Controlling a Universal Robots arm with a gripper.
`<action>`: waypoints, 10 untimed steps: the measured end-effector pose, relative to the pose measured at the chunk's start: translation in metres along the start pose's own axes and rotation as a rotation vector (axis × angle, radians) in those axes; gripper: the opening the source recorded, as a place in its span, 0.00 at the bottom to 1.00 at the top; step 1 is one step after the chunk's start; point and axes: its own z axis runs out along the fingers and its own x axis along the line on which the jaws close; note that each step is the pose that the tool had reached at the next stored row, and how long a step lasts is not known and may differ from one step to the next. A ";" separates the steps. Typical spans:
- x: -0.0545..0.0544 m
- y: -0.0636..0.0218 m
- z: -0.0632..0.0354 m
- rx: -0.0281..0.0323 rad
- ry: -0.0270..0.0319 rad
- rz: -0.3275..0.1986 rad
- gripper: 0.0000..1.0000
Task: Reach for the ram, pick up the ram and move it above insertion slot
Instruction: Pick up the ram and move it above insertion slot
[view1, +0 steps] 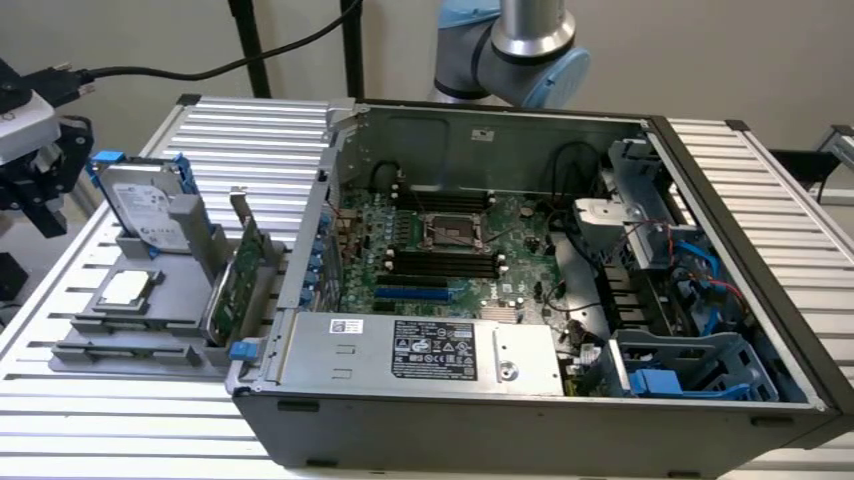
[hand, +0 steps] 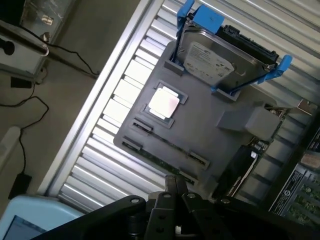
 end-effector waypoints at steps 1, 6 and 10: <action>0.000 0.0000 0.0001 0.0001 0.0007 -0.018 0.11; 0.000 0.0000 0.0006 0.0004 0.0041 -0.108 0.11; 0.000 0.0000 0.0010 0.0007 0.0069 -0.181 0.11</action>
